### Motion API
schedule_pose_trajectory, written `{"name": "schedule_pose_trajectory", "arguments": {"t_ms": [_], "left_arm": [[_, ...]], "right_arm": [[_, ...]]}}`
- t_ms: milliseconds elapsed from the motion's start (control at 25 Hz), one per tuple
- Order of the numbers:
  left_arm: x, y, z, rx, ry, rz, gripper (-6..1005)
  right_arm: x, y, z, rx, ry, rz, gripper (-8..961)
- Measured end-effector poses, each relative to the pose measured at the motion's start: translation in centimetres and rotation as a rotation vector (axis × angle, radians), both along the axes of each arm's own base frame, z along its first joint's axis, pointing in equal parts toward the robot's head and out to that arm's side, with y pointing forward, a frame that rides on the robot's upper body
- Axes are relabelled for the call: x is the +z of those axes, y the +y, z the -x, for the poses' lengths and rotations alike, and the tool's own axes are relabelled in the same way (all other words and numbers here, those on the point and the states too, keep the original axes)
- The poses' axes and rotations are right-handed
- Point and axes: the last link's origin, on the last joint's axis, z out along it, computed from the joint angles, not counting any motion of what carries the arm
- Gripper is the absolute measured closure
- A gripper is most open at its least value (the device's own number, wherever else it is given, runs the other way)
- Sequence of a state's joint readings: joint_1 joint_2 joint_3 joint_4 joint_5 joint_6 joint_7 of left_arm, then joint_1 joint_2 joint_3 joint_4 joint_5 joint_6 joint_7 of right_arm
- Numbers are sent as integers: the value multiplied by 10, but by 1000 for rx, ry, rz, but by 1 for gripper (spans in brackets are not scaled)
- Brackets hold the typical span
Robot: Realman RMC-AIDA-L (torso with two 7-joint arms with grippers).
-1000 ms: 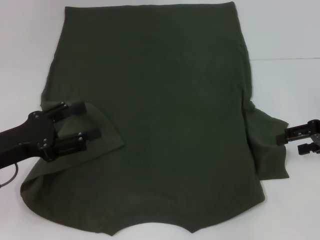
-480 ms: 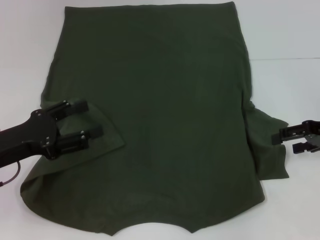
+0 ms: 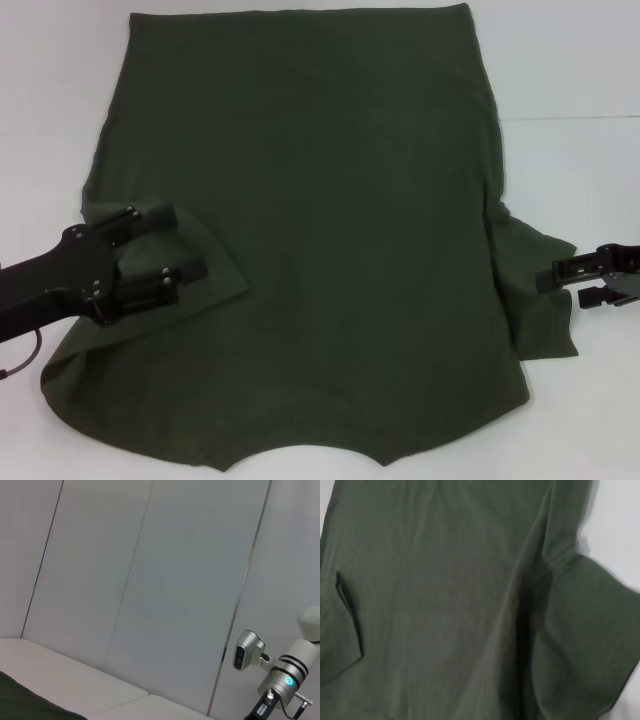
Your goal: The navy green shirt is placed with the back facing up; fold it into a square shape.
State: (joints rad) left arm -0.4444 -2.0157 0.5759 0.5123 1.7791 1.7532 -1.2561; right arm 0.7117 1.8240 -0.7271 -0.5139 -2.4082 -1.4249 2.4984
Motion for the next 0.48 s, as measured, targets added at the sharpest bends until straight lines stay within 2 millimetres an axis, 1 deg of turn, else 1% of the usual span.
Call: {"name": "schedule_pose_trajectory", "arguments": {"t_ms": [480], "left_arm": [[-1, -2, 2, 5, 0, 0, 108]], "right_arm": [[-1, 3, 2, 21, -6, -4, 109]]}}
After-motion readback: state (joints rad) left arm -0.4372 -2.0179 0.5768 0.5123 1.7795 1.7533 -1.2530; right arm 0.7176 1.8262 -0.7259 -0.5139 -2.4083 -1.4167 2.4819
